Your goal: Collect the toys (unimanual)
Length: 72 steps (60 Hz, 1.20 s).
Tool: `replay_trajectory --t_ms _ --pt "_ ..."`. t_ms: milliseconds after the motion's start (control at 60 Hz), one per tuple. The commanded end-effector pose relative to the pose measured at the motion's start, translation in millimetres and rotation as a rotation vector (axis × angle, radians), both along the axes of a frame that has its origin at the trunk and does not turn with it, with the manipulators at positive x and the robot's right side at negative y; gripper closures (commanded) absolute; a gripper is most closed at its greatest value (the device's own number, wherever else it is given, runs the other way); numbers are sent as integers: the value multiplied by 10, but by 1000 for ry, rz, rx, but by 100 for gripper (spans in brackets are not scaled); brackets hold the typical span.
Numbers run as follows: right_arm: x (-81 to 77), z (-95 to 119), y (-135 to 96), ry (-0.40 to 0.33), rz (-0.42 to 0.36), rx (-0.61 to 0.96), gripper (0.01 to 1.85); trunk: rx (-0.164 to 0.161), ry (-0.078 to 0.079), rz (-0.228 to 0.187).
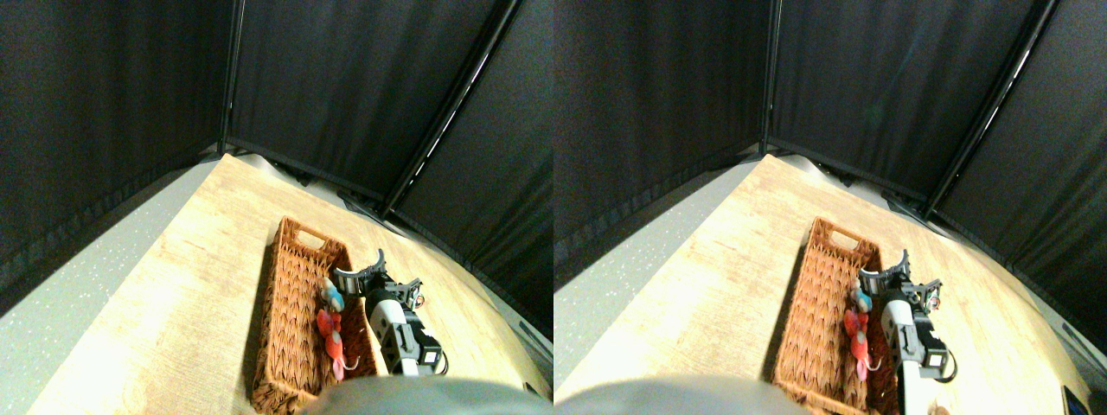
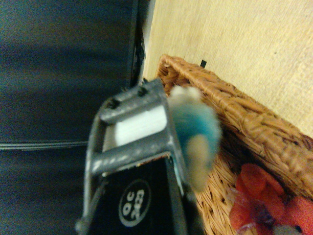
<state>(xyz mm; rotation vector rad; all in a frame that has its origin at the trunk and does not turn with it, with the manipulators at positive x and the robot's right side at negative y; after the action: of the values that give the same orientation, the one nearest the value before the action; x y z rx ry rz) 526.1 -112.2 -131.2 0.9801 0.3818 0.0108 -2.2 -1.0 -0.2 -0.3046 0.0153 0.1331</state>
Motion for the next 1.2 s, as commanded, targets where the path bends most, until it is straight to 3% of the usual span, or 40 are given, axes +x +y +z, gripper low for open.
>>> replay_trajectory --t_ms 17,117,250,333,467,617,867,1033,1133,1200 --pt "71 60 -116 -74 -26 -39 61 11 18 4" --pt "106 67 -249 -109 -79 -53 67 29 21 -6" --pt "137 89 -510 -183 -195 -30 103 64 27 -33" --pt "153 104 -735 -185 -245 2 118 85 30 -51" --pt "110 115 -998 -225 -305 -15 124 124 37 -84" --pt "-92 138 -1277 -263 -394 -48 127 161 48 -123" --pt "-393 8 -1569 -254 -442 -54 127 199 59 -168" --pt "-627 -133 -1630 -235 -507 -12 136 218 68 -185" --pt "-752 -178 -1629 -209 -548 -23 131 227 75 -195" --pt "-856 -237 -1633 -200 -572 50 127 233 79 -200"
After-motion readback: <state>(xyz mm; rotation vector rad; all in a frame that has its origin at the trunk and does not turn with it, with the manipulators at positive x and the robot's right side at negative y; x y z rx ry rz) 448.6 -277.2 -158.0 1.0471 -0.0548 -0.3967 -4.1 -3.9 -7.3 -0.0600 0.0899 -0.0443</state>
